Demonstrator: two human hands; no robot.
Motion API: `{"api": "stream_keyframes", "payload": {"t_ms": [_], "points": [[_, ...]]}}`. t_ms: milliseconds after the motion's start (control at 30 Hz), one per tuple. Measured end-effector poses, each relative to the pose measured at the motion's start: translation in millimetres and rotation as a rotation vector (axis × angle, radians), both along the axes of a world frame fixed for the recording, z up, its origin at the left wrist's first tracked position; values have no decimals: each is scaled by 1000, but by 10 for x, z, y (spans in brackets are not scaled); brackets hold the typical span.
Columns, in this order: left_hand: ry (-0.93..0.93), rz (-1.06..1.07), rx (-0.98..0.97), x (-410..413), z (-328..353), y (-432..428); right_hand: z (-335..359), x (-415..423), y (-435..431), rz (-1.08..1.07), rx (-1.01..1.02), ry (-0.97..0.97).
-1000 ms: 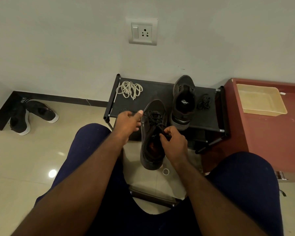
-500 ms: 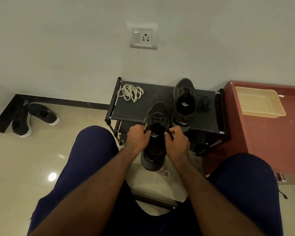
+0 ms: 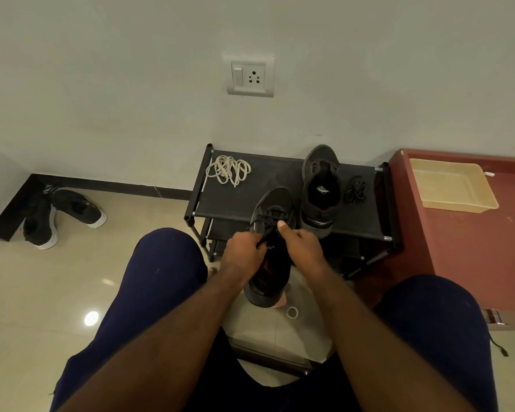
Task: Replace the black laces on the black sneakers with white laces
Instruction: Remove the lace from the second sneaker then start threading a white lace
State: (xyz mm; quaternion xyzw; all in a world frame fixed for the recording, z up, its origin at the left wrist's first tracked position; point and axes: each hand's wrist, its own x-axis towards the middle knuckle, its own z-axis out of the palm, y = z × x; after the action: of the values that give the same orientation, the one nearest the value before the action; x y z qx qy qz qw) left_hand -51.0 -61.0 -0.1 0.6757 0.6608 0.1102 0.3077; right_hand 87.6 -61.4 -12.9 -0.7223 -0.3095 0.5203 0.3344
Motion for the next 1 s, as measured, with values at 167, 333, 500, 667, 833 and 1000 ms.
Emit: {"api": "stream_keyframes", "payload": {"t_ms": [167, 333, 500, 667, 833, 1000], "points": [[38, -53, 20, -11, 1, -9, -75, -148, 202, -95, -8, -30], [-7, -25, -26, -27, -15, -27, 207, -314, 269, -225, 99, -93], [-35, 10, -14, -29, 3, -16, 1145, -513, 218, -221, 420, 466], [-24, -17, -18, -43, 6, 18, 1988, -280, 157, -218, 681, 502], [-4, -34, 2, -24, 12, 30, 2156, -306, -23, -185, 716, 436], [-93, 79, -24, 6, -9, -38, 1877, -794, -20, 320, 402, 157]]}}
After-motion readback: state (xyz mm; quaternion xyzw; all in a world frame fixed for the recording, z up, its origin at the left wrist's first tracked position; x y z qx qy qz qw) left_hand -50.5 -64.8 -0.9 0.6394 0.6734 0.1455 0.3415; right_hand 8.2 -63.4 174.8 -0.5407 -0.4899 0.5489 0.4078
